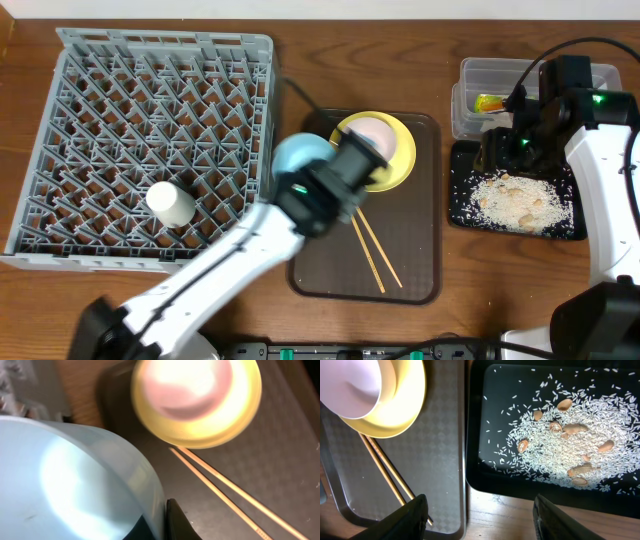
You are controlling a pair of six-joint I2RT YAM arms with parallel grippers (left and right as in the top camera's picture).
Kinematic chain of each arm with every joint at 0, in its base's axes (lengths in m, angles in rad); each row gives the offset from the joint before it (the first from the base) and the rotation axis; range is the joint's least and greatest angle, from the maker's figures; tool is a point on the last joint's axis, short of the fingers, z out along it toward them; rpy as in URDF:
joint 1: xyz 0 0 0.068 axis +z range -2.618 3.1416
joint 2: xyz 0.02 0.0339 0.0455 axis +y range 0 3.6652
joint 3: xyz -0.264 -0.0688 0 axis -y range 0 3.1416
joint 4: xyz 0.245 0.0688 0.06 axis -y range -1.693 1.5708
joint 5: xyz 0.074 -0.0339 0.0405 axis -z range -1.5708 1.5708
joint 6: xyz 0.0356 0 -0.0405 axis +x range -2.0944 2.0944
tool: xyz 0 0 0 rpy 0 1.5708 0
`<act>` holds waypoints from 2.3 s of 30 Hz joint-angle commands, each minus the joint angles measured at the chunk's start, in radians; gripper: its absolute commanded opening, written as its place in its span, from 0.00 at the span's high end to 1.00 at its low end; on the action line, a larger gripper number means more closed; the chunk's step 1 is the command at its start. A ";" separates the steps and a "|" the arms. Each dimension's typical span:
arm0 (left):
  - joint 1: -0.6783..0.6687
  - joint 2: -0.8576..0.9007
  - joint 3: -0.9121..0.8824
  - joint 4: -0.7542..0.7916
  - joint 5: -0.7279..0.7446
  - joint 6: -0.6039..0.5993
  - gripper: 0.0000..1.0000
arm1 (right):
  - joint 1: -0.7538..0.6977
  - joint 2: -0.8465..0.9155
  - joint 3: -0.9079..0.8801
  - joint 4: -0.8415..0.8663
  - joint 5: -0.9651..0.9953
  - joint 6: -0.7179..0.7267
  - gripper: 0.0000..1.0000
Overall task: Sort waste into correct bins and load items into the dishwasher
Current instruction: 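Carry the light-blue bowl to the rack and set it tilted with the left gripper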
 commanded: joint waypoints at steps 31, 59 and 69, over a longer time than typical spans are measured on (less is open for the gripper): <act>1.060 0.209 0.017 0.024 1.460 0.131 0.93 | -0.006 -0.018 0.020 -0.009 0.001 0.010 0.35; 1.205 0.314 0.003 0.028 1.668 0.158 0.92 | -0.006 -0.018 0.020 -0.008 0.001 0.010 0.35; 1.159 0.314 0.003 0.050 1.690 0.162 0.92 | -0.006 -0.018 0.020 -0.011 0.001 0.010 0.35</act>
